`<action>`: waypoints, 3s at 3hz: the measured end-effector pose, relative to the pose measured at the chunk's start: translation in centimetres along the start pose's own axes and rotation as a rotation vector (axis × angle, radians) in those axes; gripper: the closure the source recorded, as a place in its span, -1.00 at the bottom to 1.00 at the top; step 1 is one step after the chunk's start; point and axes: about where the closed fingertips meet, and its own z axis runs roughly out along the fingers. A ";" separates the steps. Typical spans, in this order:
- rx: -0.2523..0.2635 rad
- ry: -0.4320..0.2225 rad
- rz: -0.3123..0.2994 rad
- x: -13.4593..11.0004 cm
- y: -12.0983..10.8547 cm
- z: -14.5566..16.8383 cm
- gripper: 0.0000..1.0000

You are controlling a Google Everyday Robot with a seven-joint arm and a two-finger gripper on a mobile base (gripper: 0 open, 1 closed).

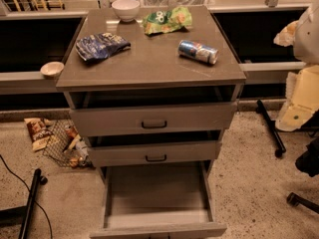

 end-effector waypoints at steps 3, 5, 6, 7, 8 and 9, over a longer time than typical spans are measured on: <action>0.008 -0.042 0.019 -0.3 -1.1 0.8 -1.00; 0.016 -0.128 0.151 0.9 -6.9 4.9 -1.00; 0.027 -0.192 0.212 1.0 -10.7 7.1 -1.00; 0.051 -0.260 0.251 0.2 -13.8 9.1 -1.00; 0.074 -0.338 0.271 -2.1 -16.8 11.2 -1.00; 0.074 -0.338 0.271 -2.1 -16.8 11.2 -1.00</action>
Offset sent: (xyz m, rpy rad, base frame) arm 0.0274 -0.0003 -0.0135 0.0910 -0.0140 -0.0204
